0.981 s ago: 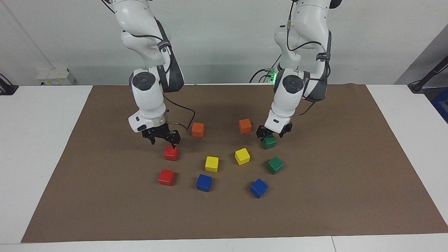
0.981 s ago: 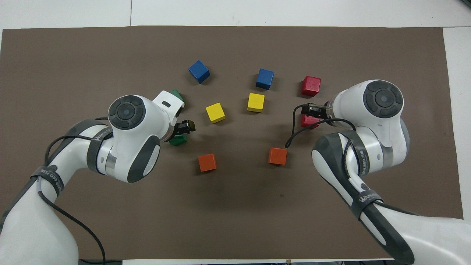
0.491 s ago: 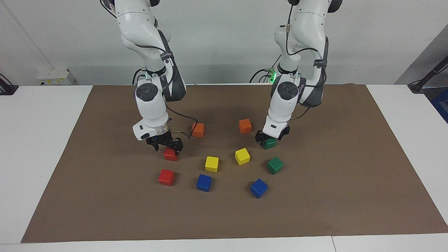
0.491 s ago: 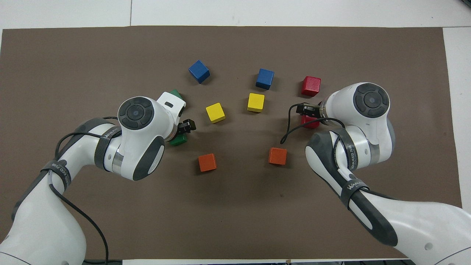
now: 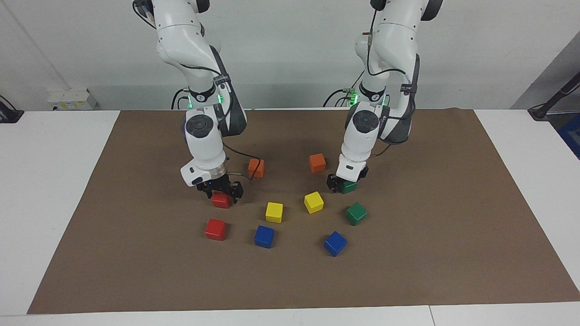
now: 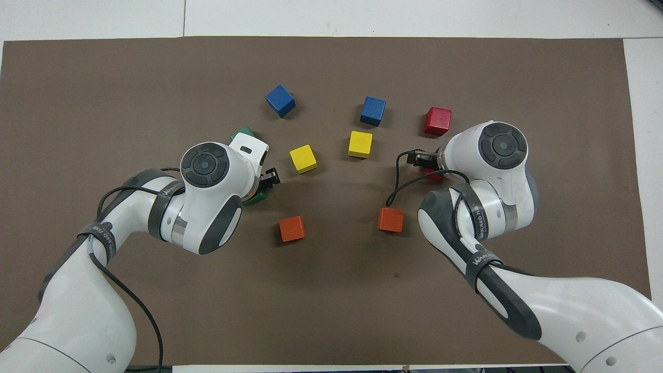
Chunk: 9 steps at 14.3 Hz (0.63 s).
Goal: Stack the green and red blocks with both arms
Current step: 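Grasp the green cube with the left gripper while the right gripper grasps red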
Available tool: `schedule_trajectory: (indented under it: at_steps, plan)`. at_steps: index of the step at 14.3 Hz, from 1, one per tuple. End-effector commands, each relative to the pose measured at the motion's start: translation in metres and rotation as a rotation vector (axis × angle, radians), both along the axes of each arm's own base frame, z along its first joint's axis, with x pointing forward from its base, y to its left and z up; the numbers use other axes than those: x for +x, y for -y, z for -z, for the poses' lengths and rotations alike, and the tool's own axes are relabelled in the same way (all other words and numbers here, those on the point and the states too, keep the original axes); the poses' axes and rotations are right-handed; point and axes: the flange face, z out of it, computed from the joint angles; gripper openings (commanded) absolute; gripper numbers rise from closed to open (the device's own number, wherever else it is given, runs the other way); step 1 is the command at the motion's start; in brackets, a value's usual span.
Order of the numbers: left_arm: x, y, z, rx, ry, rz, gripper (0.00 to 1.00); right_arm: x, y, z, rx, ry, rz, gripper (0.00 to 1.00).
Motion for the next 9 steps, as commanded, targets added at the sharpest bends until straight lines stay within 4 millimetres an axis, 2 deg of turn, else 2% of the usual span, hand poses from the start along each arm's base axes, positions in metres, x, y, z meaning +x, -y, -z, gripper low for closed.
schedule_trajectory:
  at_steps: [1, 2, 3, 5, 8, 9]
  plan:
    - [0.007, -0.014, -0.003, 0.027, 0.001, -0.008, 0.0, 0.002, 0.003, 0.004, 0.017, 0.006, 0.019, 0.84]
    - [0.017, -0.03, -0.017, 0.045, -0.006, 0.009, 0.0, 0.001, 0.003, 0.006, 0.018, 0.006, 0.022, 0.65]
    - [0.029, -0.061, -0.038, 0.065, -0.036, 0.042, 0.0, 0.001, 0.003, 0.005, 0.017, 0.006, 0.019, 0.42]
    - [0.048, -0.134, -0.064, 0.073, -0.061, 0.181, 0.0, -0.001, 0.002, 0.007, 0.015, 0.0, 0.015, 0.0]
    - [0.069, -0.242, -0.065, 0.065, -0.024, 0.409, 0.0, -0.003, 0.001, 0.007, 0.012, -0.009, 0.009, 0.0]
    - [0.071, -0.259, -0.061, 0.065, -0.019, 0.459, 0.0, -0.001, 0.007, 0.005, 0.01, -0.009, -0.009, 0.0]
